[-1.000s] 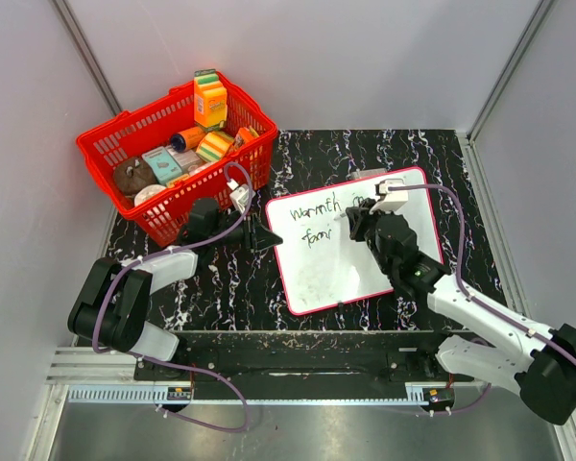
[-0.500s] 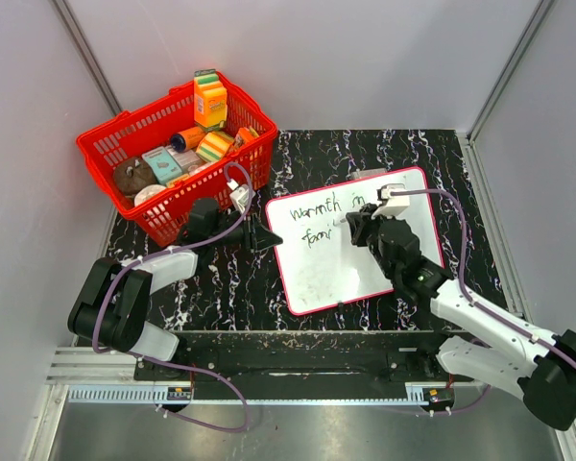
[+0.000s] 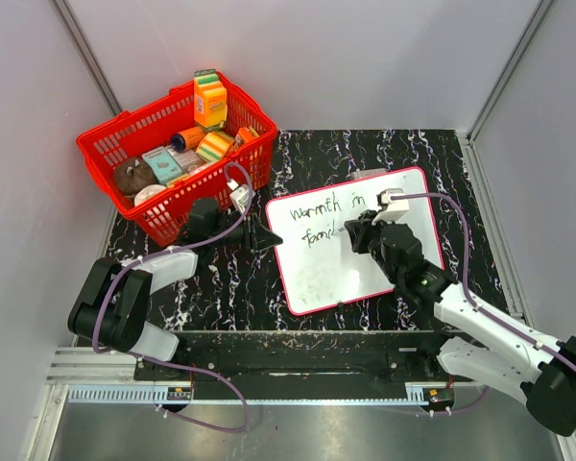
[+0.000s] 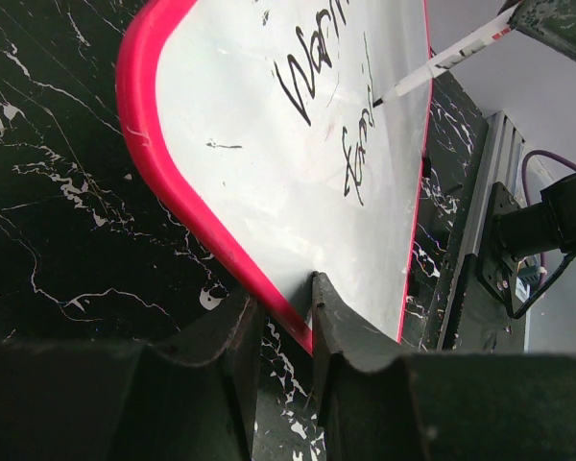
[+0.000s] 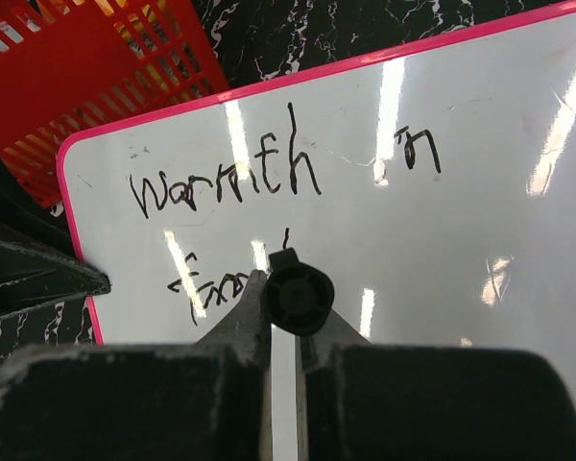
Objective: Write a sentence on the whiteboard
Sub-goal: Write with the whiteboard marker on the whiteboard.
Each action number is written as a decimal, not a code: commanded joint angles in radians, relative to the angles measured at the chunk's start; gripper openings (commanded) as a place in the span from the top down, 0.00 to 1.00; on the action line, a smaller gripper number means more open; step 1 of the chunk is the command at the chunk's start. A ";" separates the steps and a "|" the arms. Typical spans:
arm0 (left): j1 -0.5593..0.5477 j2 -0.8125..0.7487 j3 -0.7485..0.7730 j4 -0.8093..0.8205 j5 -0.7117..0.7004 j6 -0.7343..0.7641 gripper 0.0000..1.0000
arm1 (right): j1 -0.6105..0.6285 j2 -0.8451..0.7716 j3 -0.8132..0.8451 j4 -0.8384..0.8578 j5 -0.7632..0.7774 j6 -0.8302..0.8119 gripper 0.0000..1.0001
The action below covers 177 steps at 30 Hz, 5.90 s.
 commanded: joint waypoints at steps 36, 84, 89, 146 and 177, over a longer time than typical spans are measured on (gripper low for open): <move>-0.023 -0.002 0.012 -0.025 -0.054 0.123 1.00 | -0.005 0.011 0.092 0.016 0.086 -0.064 1.00; -0.023 -0.005 0.013 -0.031 -0.057 0.126 1.00 | -0.005 -0.043 0.049 0.031 0.132 -0.060 1.00; -0.025 -0.005 0.013 -0.031 -0.057 0.126 1.00 | -0.007 -0.035 0.060 0.040 0.128 -0.067 1.00; -0.026 -0.002 0.015 -0.032 -0.057 0.128 1.00 | -0.005 -0.122 -0.081 -0.089 -0.037 0.049 1.00; -0.026 -0.014 0.012 -0.045 -0.073 0.140 1.00 | -0.560 0.019 0.031 0.315 -0.946 0.343 1.00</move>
